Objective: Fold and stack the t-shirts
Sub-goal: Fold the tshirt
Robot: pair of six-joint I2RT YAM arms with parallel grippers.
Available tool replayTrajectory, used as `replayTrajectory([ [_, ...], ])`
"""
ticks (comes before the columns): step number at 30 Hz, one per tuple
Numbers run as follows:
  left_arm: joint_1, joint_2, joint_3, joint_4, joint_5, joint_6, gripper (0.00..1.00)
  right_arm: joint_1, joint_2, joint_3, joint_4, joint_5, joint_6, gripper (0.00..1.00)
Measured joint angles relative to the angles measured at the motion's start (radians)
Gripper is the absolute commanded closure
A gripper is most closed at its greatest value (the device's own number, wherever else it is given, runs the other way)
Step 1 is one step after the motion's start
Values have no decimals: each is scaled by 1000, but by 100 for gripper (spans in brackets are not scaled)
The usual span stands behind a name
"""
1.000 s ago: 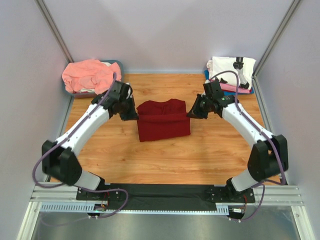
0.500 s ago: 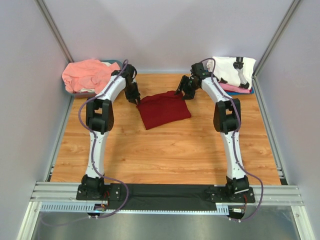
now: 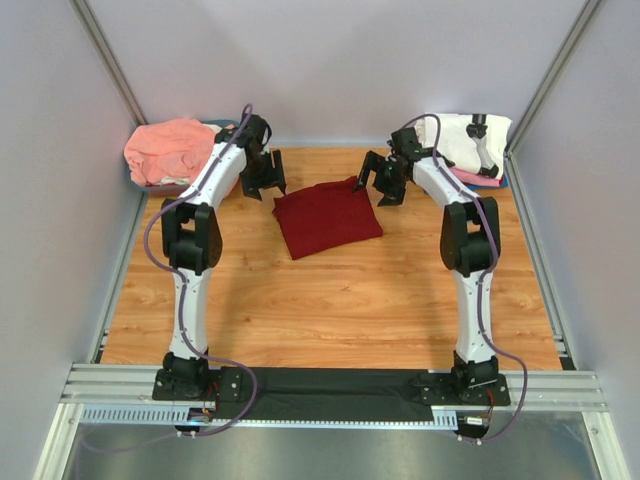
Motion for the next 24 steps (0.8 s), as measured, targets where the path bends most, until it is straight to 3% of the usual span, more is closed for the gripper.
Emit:
replayTrajectory([
  [7,-24,-259,-167,27,-44,27,23,0,-284,-385,149,34,-7,2],
  [11,-60,-356,-329,90,-28,30,23,1,-266,-391,190,33,-19,4],
  [16,-87,-338,-496,172,-2,27,23,1,-177,-367,200,23,-40,8],
  [19,-84,-295,-555,213,18,25,23,1,-160,-375,209,14,-43,20],
  [20,-84,-280,-564,224,24,24,23,1,-161,-380,215,12,-44,30],
  [22,-82,-240,-573,250,42,24,24,-1,-166,-414,245,-1,-42,40],
  [23,-81,-222,-573,261,52,24,26,0,-176,-441,268,-11,-40,52],
  [24,-81,-206,-573,274,64,24,28,1,-188,-472,287,-16,-40,55],
])
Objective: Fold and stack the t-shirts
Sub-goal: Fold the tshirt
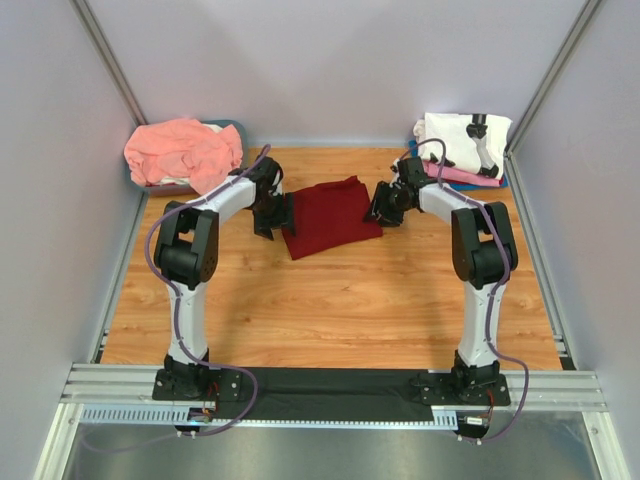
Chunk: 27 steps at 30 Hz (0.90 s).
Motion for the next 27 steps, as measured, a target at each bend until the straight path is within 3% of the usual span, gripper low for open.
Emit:
replayTrajectory([
  [5,-2,13,-36,68,51,-9,49,41,-77,-165,87,-24,11,72],
  [13,-42,-138,-282,193,71,-24,52,151,-261,-426,102,-4,20,74],
  [15,-65,-201,-369,198,67,-32,49,159,-330,-503,80,9,25,62],
  [16,-76,-234,-407,189,61,-35,47,160,-368,-538,62,18,25,52],
  [17,-88,-267,-444,171,48,-37,44,161,-402,-564,45,27,25,36],
  [19,-106,-321,-488,120,24,-36,40,162,-466,-593,-7,53,19,22],
  [20,-109,-346,-494,83,10,-33,37,162,-495,-595,-39,69,11,9],
  [23,-106,-419,-468,-14,-52,-9,33,162,-571,-585,-107,117,-11,0],
  [27,-100,-528,-393,-100,-114,45,32,152,-649,-531,-167,153,-26,0],
])
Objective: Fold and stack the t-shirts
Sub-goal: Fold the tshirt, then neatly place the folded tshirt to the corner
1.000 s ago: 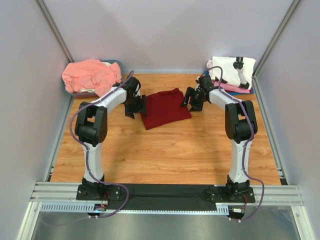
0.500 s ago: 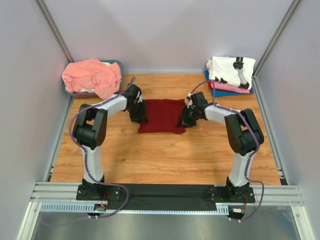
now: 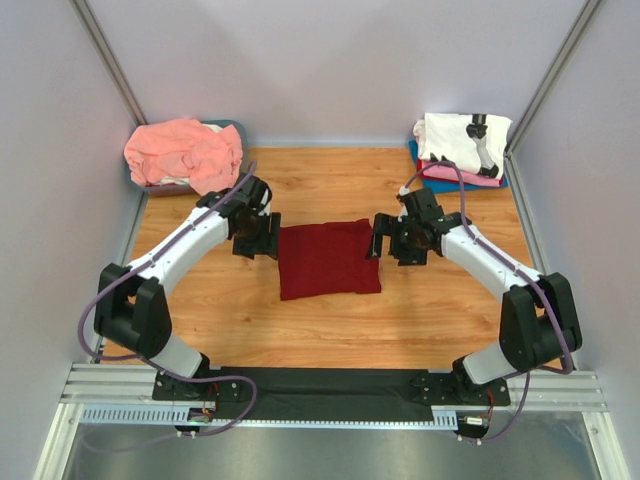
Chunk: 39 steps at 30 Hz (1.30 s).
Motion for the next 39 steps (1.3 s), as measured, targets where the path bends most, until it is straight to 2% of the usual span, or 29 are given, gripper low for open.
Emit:
replayTrajectory([
  [6,0,-157,8,-40,-31,70,32,-71,71,87,24,0,-14,4],
  [14,0,-320,-144,-61,-48,105,33,-114,359,183,83,-63,-28,8],
  [19,0,-467,-214,-58,-90,122,33,-116,431,254,163,-134,-20,9],
  [23,0,-566,-256,-52,-132,126,33,-117,480,293,218,-191,2,16],
  [33,0,-550,-258,-32,-174,126,33,-118,510,254,355,-288,58,40],
  [34,0,-549,-259,-31,-175,126,33,-118,510,246,367,-299,64,47],
  [36,0,-549,-259,-30,-175,126,33,-114,511,225,390,-319,75,55],
  [37,0,-549,-259,-30,-175,126,33,-112,512,219,396,-328,79,68],
  [39,0,-549,-259,-30,-176,126,33,-103,517,209,396,-335,80,85],
])
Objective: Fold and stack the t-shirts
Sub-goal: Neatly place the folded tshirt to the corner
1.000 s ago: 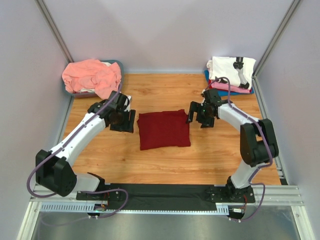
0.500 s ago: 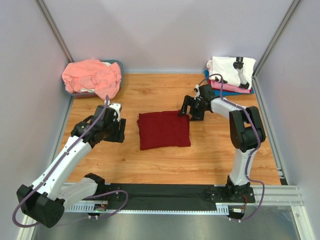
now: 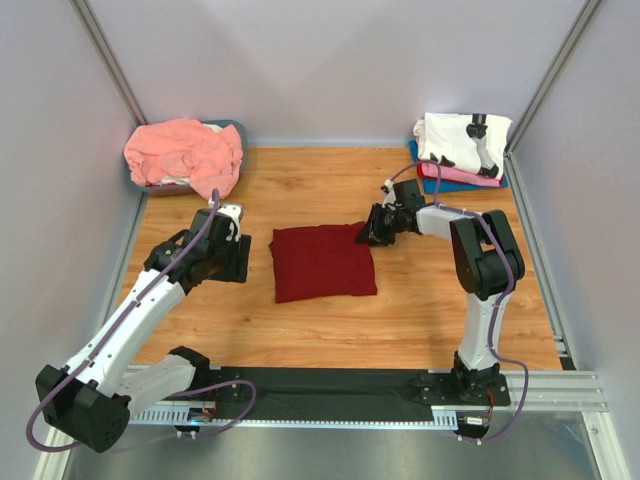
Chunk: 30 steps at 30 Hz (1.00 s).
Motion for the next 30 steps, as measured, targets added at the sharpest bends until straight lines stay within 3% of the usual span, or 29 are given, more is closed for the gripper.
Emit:
replayTrajectory([
  [1,0,0,0,0,-1,0,33,6,6,-6,2,-12,1,100],
  [9,0,-37,18,-48,-24,-14,36,13,17,-3,-8,-79,20,100],
  [13,0,-126,34,-83,-12,-24,34,-3,-8,62,-75,-93,25,100],
  [21,0,-332,15,-48,47,-32,33,-61,-46,339,-193,-95,24,100],
  [30,0,-341,-11,-43,51,-46,33,-163,62,739,-412,-55,-53,100],
])
